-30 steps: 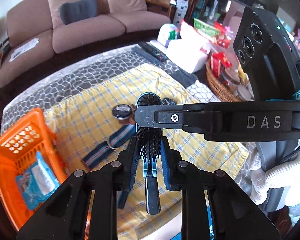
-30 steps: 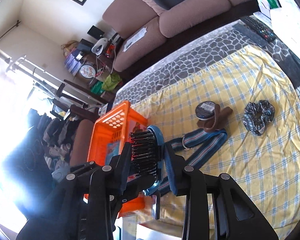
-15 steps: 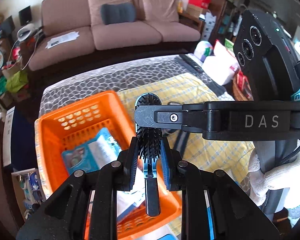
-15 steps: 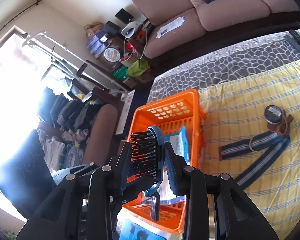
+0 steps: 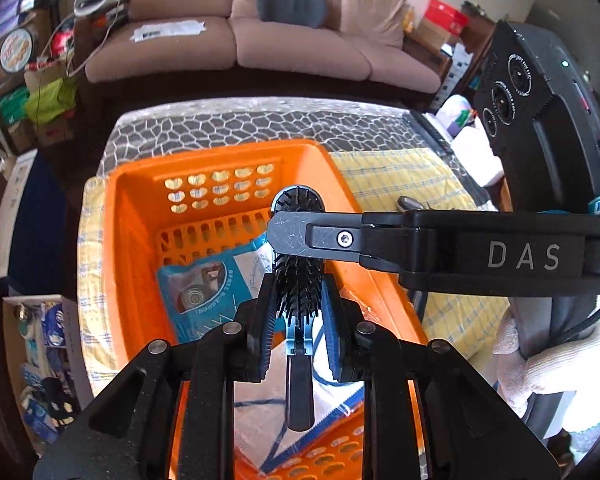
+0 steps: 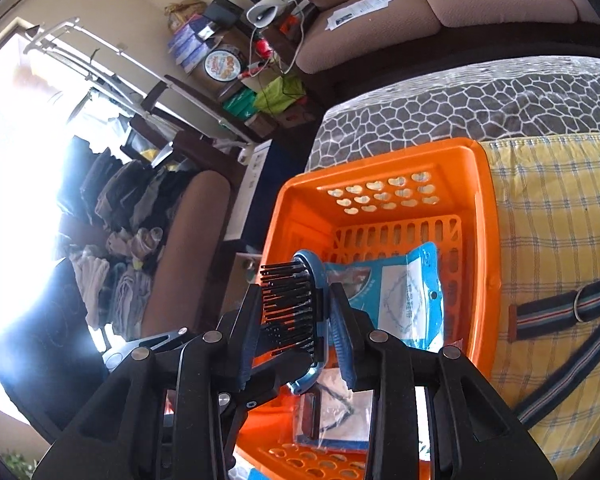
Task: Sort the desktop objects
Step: 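Carry the hairbrush with the right tool over the orange basket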
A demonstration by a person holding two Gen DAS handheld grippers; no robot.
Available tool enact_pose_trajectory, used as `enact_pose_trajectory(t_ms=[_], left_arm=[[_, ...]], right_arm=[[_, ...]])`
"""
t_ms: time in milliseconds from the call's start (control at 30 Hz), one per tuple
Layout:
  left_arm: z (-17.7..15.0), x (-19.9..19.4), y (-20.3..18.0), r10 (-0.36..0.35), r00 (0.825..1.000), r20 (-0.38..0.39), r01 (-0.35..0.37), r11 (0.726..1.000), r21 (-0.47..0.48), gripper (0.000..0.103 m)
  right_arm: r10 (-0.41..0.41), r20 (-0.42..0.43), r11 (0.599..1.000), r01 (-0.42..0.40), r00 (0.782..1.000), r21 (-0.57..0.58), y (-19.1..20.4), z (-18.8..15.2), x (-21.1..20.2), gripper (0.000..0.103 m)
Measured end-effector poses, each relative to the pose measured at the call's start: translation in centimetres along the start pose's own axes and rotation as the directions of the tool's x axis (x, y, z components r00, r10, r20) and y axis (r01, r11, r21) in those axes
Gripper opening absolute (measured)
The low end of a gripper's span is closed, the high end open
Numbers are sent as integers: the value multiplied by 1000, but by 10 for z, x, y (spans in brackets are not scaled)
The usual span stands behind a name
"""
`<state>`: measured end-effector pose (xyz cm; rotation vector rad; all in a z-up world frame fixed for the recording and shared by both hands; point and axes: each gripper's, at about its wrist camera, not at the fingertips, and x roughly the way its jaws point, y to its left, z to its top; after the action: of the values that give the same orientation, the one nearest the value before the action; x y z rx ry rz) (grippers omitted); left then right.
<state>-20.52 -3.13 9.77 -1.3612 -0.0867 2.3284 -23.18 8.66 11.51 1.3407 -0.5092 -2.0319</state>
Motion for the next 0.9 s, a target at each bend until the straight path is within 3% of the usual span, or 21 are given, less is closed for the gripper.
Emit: enact_pose_trajectory(t_ms=[400, 567, 700, 767, 900], left_arm=[[13, 75, 24, -9, 997, -73, 4, 998, -68, 20], [20, 90, 30, -2, 997, -81, -5, 996, -88, 21], [21, 99, 34, 12, 995, -94, -22, 995, -99, 20], [20, 102, 36, 12, 995, -95, -23, 993, -114, 20], [20, 108, 35, 9, 994, -105, -23, 991, -129, 20]], right_arm=[[-69, -61, 996, 73, 996, 56, -53, 21, 56, 34], [-170, -77, 985, 168, 982, -32, -50, 29, 69, 33], [-237, -54, 968, 230, 970, -103, -40, 32, 70, 38], [-237, -32, 967, 232, 971, -105, -40, 34, 64, 49], [-266, -17, 955, 262, 964, -137, -40, 40, 55, 50]])
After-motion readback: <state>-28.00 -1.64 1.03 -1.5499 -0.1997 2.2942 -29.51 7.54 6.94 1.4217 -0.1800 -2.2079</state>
